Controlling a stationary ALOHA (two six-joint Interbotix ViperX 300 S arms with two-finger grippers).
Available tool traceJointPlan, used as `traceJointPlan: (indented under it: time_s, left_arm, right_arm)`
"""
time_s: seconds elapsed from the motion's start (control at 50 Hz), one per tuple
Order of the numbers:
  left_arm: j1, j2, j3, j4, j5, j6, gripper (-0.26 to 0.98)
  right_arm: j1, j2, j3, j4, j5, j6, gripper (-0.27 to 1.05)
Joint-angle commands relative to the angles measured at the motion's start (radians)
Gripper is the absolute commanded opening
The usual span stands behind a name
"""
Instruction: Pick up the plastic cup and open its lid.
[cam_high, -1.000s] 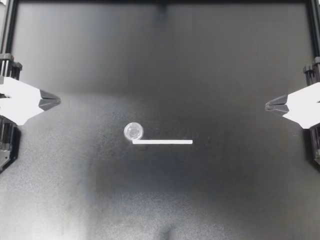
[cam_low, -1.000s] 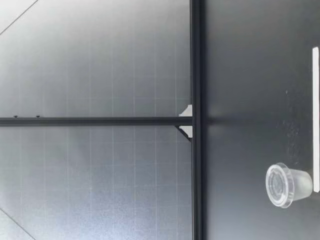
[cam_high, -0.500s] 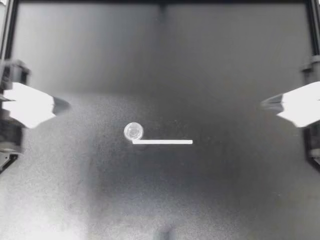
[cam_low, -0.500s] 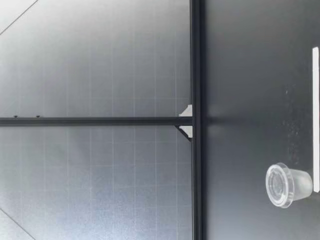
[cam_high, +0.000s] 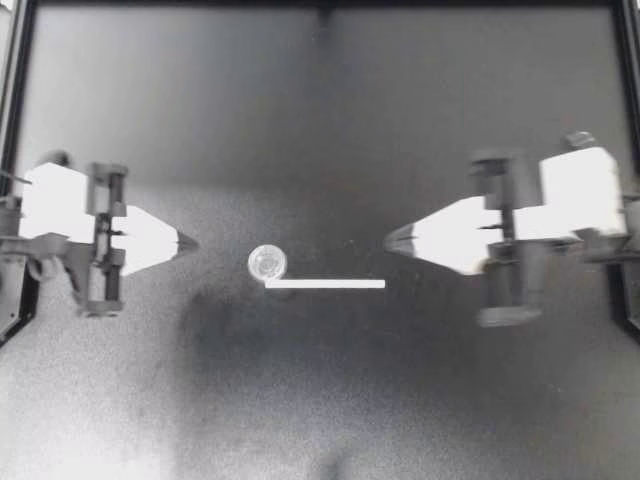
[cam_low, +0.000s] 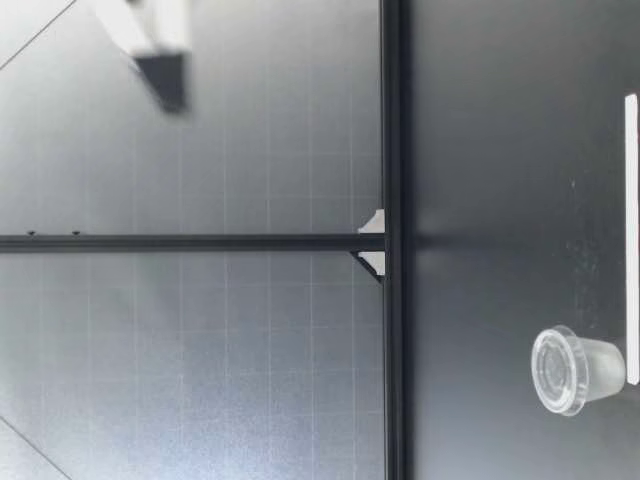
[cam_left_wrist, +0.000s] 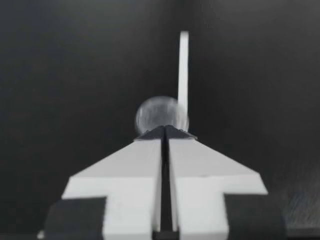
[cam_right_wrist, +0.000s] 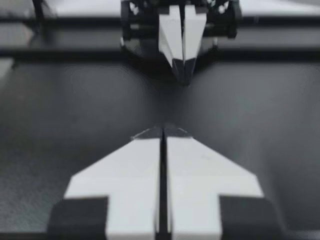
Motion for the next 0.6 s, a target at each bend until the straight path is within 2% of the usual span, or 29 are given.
traceJointPlan:
  time_s: [0.0, 0.1, 0.22, 0.42, 0.58]
  left_arm:
    - [0.005, 0.043, -0.009, 0.0, -0.005, 0.008, -0.16]
    - [0.005, 0.098, -0.014, 0.0, -0.006, 0.023, -0.11]
    - [0.005, 0.16, -0.023, 0.0, -0.018, 0.037, 0.05]
    - [0.006, 0.256, -0.041, 0.0, -0.086, 0.038, 0.53]
    - [0.006, 0.336, -0.058, 0.0, -0.164, 0.041, 0.52]
  right_arm:
    - [-0.008, 0.057, -0.057, 0.003, -0.009, 0.0, -0.18]
    - [-0.008, 0.118, -0.089, 0.002, -0.009, 0.0, -0.18]
    - [-0.014, 0.184, -0.124, 0.003, -0.009, 0.003, -0.18]
    - [-0.029, 0.268, -0.189, 0.003, 0.005, 0.002, -0.18]
    - [-0.043, 0.325, -0.236, 0.003, 0.023, -0.002, -0.18]
